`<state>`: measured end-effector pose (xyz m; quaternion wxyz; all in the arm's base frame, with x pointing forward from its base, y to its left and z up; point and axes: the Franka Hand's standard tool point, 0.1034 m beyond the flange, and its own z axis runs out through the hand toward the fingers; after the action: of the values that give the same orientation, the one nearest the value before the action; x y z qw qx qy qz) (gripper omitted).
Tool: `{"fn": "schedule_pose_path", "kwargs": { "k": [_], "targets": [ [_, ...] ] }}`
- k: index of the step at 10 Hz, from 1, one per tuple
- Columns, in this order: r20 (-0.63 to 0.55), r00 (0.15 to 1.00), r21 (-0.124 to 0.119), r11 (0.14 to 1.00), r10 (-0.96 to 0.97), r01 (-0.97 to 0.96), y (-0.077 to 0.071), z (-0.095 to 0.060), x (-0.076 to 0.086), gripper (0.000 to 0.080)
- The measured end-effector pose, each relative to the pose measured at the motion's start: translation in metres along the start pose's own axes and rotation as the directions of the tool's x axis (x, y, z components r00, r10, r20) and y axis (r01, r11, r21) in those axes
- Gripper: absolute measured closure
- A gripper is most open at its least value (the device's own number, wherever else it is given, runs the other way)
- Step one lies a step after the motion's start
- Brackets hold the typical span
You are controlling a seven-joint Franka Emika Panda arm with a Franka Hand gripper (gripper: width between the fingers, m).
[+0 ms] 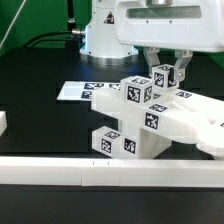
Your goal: Assemble chair
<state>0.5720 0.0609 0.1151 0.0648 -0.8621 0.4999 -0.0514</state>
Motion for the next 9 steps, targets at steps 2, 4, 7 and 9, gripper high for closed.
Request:
{"fn": "schedule_pose_path", "kwargs": {
  "k": [2,4,7,9],
  "targets": [
    [-0.008,0.993,0.035,0.992,0.118,-0.117,-0.0018,-0.0001,0.0014,0.0515],
    [0.003,0.964,0.044,0.963,0.266,-0.266,-0.0035,-0.0001,0.0001,0.0485],
    [0.014,0.975,0.029,0.974,0.224,-0.224,-0.0032,0.0005,-0.0003,0.0207],
    [0.003,0.994,0.039,0.993,0.107,-0.107,-0.0025,0.0005,0.0025,0.0162]
  ]
}}
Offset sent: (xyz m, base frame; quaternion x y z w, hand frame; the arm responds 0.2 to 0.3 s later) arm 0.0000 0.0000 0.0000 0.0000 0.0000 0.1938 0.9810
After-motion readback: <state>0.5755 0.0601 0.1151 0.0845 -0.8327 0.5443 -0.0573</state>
